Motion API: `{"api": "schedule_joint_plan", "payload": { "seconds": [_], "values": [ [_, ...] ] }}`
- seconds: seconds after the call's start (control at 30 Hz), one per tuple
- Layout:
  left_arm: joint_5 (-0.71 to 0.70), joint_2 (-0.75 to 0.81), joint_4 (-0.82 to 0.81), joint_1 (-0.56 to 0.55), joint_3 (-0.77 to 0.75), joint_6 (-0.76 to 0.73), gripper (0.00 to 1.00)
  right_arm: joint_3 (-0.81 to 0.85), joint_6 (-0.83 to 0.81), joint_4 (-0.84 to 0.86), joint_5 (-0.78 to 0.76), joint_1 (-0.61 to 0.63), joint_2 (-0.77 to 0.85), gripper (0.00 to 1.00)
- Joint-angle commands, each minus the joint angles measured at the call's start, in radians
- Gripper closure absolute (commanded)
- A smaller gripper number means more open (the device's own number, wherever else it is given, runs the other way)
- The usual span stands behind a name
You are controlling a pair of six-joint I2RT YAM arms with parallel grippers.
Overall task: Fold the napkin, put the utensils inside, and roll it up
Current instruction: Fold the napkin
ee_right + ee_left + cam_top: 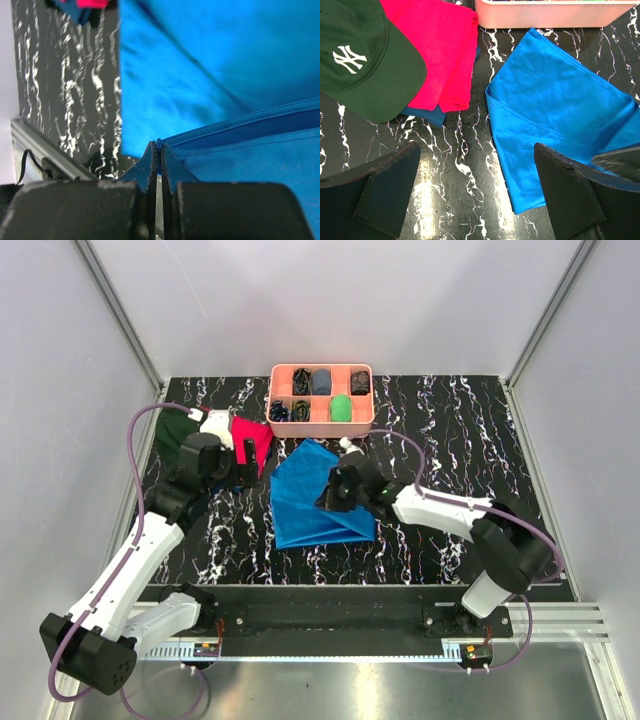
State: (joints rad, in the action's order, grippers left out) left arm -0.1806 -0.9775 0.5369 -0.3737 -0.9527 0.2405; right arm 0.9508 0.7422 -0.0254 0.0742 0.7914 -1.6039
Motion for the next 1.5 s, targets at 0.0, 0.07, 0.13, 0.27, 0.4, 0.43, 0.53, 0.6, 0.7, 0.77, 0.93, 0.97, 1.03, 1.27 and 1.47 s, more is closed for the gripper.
{"api": "schedule_joint_plan", "payload": {
  "seconds": [0.0, 0.07, 0.13, 0.27, 0.4, 0.43, 0.53, 0.6, 0.7, 0.77, 0.93, 0.97, 1.03, 1.27, 1.47],
  "values": [
    [0.000, -0.004, -0.029, 0.004, 0.011, -0.001, 0.01, 0.088, 0.016, 0.079, 0.038, 0.060, -0.062, 1.00],
    [0.000, -0.006, -0.029, 0.004, 0.011, -0.001, 0.01, 0.101, 0.019, 0.085, 0.047, 0.075, -0.091, 1.00],
    [0.001, -0.006, -0.031, 0.004, 0.011, -0.001, 0.01, 0.120, 0.019, 0.087, 0.052, 0.091, -0.108, 1.00],
    [0.004, -0.006, -0.029, 0.004, 0.011, -0.001, 0.01, 0.135, 0.026, 0.087, 0.068, 0.108, -0.148, 1.00],
    [0.006, -0.006, -0.031, 0.002, 0.011, -0.001, 0.01, 0.143, 0.029, 0.085, 0.076, 0.126, -0.168, 1.00],
    [0.006, -0.006, -0.031, 0.004, 0.009, -0.001, 0.01, 0.144, 0.029, 0.085, 0.078, 0.134, -0.174, 1.00],
    [0.009, -0.006, -0.031, 0.004, 0.009, 0.000, 0.01, 0.147, 0.034, 0.084, 0.085, 0.141, -0.194, 1.00],
    [0.010, -0.006, -0.031, 0.004, 0.011, 0.000, 0.01, 0.152, 0.036, 0.084, 0.088, 0.147, -0.203, 1.00],
    [0.010, -0.006, -0.029, 0.004, 0.011, 0.000, 0.01, 0.157, 0.037, 0.081, 0.088, 0.155, -0.217, 1.00],
    [0.012, -0.006, -0.029, 0.004, 0.011, 0.000, 0.01, 0.161, 0.033, 0.076, 0.085, 0.163, -0.226, 1.00],
    [0.015, -0.007, -0.029, 0.004, 0.012, 0.002, 0.01, 0.170, 0.029, 0.068, 0.087, 0.175, -0.251, 1.00],
    [0.016, -0.006, -0.029, 0.004, 0.011, 0.002, 0.01, 0.175, 0.029, 0.068, 0.088, 0.177, -0.252, 1.00],
    [0.016, -0.006, -0.029, 0.002, 0.011, 0.002, 0.01, 0.180, 0.026, 0.065, 0.088, 0.180, -0.261, 1.00],
    [0.018, -0.010, -0.029, 0.004, 0.012, 0.006, 0.01, 0.198, -0.001, 0.067, 0.093, 0.183, -0.265, 0.63],
    [0.039, -0.023, -0.029, 0.004, 0.019, 0.048, 0.01, 0.235, -0.082, 0.067, 0.105, 0.183, -0.211, 0.32]
  ]
}}
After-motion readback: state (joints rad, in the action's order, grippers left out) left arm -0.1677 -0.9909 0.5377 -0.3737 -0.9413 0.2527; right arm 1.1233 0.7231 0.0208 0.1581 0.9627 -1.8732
